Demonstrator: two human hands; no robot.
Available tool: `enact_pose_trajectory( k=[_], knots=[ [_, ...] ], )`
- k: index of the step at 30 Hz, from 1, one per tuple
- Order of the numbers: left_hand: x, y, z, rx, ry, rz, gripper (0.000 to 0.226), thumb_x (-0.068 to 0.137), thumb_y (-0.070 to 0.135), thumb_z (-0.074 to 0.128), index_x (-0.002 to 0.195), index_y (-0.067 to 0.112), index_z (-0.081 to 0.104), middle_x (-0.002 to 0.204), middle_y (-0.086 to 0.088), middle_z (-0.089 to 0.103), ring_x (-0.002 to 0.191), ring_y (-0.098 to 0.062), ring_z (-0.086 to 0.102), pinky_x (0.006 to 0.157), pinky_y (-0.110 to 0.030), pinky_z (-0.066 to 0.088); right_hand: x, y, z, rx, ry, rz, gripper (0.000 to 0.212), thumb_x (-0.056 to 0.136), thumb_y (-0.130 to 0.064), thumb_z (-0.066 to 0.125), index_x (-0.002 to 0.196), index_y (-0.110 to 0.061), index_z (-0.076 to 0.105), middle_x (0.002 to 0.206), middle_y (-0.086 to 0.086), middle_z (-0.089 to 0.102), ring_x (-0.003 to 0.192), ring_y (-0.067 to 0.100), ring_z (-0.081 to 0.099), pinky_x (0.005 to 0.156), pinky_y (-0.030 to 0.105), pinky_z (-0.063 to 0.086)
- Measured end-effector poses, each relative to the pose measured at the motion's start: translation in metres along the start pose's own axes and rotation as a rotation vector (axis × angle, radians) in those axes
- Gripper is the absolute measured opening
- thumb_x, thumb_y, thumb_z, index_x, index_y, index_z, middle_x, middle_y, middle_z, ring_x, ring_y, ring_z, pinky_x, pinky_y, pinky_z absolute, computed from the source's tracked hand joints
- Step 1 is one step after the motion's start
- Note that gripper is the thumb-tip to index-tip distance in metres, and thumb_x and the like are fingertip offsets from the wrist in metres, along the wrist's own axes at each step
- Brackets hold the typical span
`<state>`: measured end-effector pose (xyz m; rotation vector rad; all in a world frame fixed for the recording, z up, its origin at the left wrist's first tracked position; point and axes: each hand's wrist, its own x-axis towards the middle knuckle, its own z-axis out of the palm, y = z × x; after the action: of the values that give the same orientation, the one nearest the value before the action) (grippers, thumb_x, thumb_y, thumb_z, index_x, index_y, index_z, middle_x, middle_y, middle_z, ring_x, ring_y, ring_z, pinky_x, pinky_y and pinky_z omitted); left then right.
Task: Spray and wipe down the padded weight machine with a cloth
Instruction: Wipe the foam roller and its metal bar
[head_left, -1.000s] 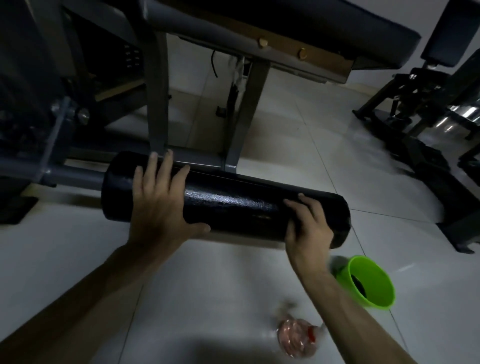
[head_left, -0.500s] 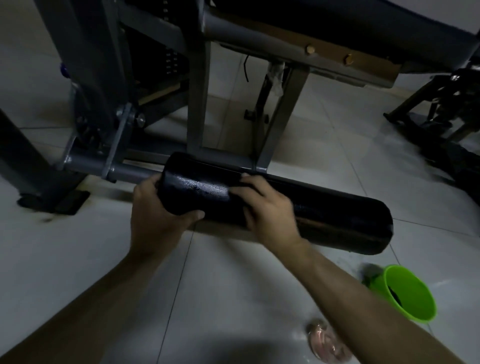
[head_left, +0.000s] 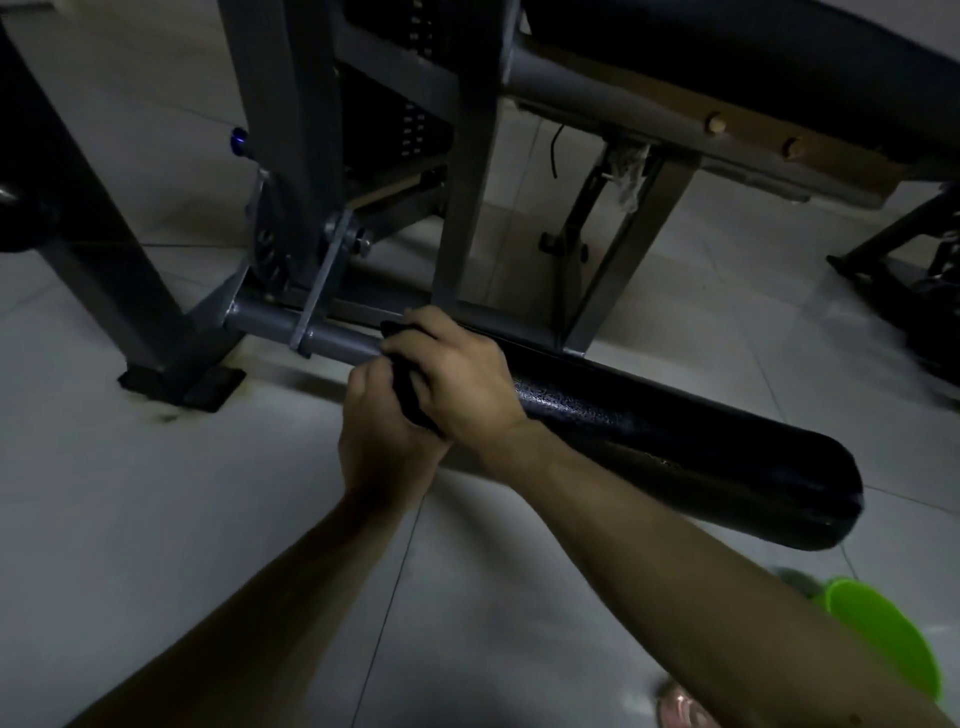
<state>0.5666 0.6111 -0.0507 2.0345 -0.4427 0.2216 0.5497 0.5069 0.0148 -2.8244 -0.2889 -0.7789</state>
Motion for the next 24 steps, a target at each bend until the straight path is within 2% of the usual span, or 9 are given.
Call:
enact_pose_trajectory(
  k=[2, 5, 7, 10, 12, 16, 18, 21, 24],
  knots=[
    [-0.002, 0.005, -0.004, -0.079, -0.016, -0.056, 0.079, 0.069, 0.055, 0.079, 0.136, 0.027, 0.048, 0.129, 0.004, 0.055, 0.111, -0.010, 0.056, 0.085, -0.034, 0.057, -0.018, 0.014, -0.017, 0.003, -0.029, -0.029, 0.040, 0.083, -0.019, 0.050, 0.112, -0.016, 0.077, 0.122, 0.008, 0.068, 0.100, 0.032, 0.070, 0.069, 0.043, 0.060],
    [-0.007, 0.010, -0.007, -0.109, -0.006, -0.113, 0.102, 0.052, 0.044, 0.095, 0.141, 0.031, 0.048, 0.134, 0.008, 0.050, 0.113, -0.011, 0.055, 0.087, -0.038, 0.057, -0.065, 0.040, -0.044, -0.032, -0.018, 0.000, 0.038, 0.082, -0.008, 0.055, 0.113, -0.015, 0.076, 0.125, 0.007, 0.068, 0.118, 0.026, 0.068, 0.081, 0.041, 0.061],
    [-0.007, 0.014, -0.008, -0.113, 0.002, -0.126, 0.104, 0.050, 0.040, 0.097, 0.142, 0.032, 0.048, 0.133, 0.010, 0.050, 0.114, -0.011, 0.054, 0.090, -0.039, 0.055, -0.094, 0.053, -0.057, -0.047, 0.041, 0.062, 0.041, 0.080, 0.004, 0.062, 0.114, -0.014, 0.076, 0.126, 0.006, 0.067, 0.128, 0.020, 0.062, 0.091, 0.038, 0.059],
    [-0.005, 0.018, -0.008, -0.095, -0.009, -0.136, 0.106, 0.052, 0.041, 0.096, 0.145, 0.033, 0.046, 0.135, 0.009, 0.049, 0.116, -0.012, 0.053, 0.089, -0.036, 0.054, -0.092, 0.049, -0.053, -0.035, 0.122, 0.166, 0.043, 0.076, 0.009, 0.070, 0.113, -0.013, 0.077, 0.124, 0.006, 0.067, 0.122, 0.020, 0.064, 0.092, 0.038, 0.058],
    [-0.004, 0.018, -0.008, -0.087, -0.023, -0.118, 0.098, 0.061, 0.043, 0.093, 0.146, 0.031, 0.045, 0.134, 0.009, 0.048, 0.115, -0.010, 0.051, 0.085, -0.030, 0.051, -0.060, 0.030, -0.033, -0.014, 0.094, 0.146, 0.038, 0.079, 0.001, 0.070, 0.113, -0.014, 0.077, 0.125, 0.006, 0.066, 0.115, 0.022, 0.066, 0.089, 0.041, 0.058],
    [-0.001, 0.013, -0.005, -0.014, 0.054, -0.029, 0.045, 0.094, 0.035, 0.068, 0.133, 0.018, 0.052, 0.128, -0.001, 0.055, 0.110, -0.019, 0.061, 0.082, -0.029, 0.053, -0.002, -0.002, 0.000, 0.012, 0.008, 0.043, 0.028, 0.088, -0.012, 0.061, 0.112, -0.016, 0.076, 0.121, 0.005, 0.065, 0.099, 0.025, 0.067, 0.072, 0.045, 0.058],
    [0.000, 0.016, -0.004, 0.023, 0.049, -0.022, 0.061, 0.089, 0.039, 0.073, 0.139, 0.017, 0.048, 0.139, -0.005, 0.052, 0.123, -0.024, 0.056, 0.094, -0.034, 0.053, -0.012, 0.008, -0.008, -0.018, -0.023, 0.018, 0.033, 0.087, -0.012, 0.059, 0.115, -0.017, 0.076, 0.124, 0.006, 0.065, 0.103, 0.027, 0.068, 0.073, 0.044, 0.059],
    [-0.001, 0.032, -0.004, 0.170, -0.019, 0.108, 0.110, 0.068, 0.045, 0.086, 0.157, 0.014, 0.029, 0.165, -0.007, 0.027, 0.151, -0.027, 0.026, 0.121, -0.049, 0.028, -0.065, 0.040, -0.039, -0.052, 0.008, 0.056, 0.036, 0.086, -0.008, 0.058, 0.116, -0.014, 0.076, 0.129, 0.009, 0.065, 0.123, 0.024, 0.064, 0.087, 0.040, 0.060],
    [-0.005, 0.050, 0.005, 0.284, -0.123, 0.316, 0.108, 0.067, 0.047, 0.086, 0.157, 0.017, 0.033, 0.168, -0.004, 0.021, 0.155, -0.026, 0.016, 0.126, -0.051, 0.012, -0.129, 0.073, -0.076, -0.095, 0.071, 0.202, 0.045, 0.078, 0.010, 0.067, 0.118, -0.011, 0.075, 0.130, 0.009, 0.065, 0.133, 0.020, 0.059, 0.104, 0.031, 0.052]
  ],
)
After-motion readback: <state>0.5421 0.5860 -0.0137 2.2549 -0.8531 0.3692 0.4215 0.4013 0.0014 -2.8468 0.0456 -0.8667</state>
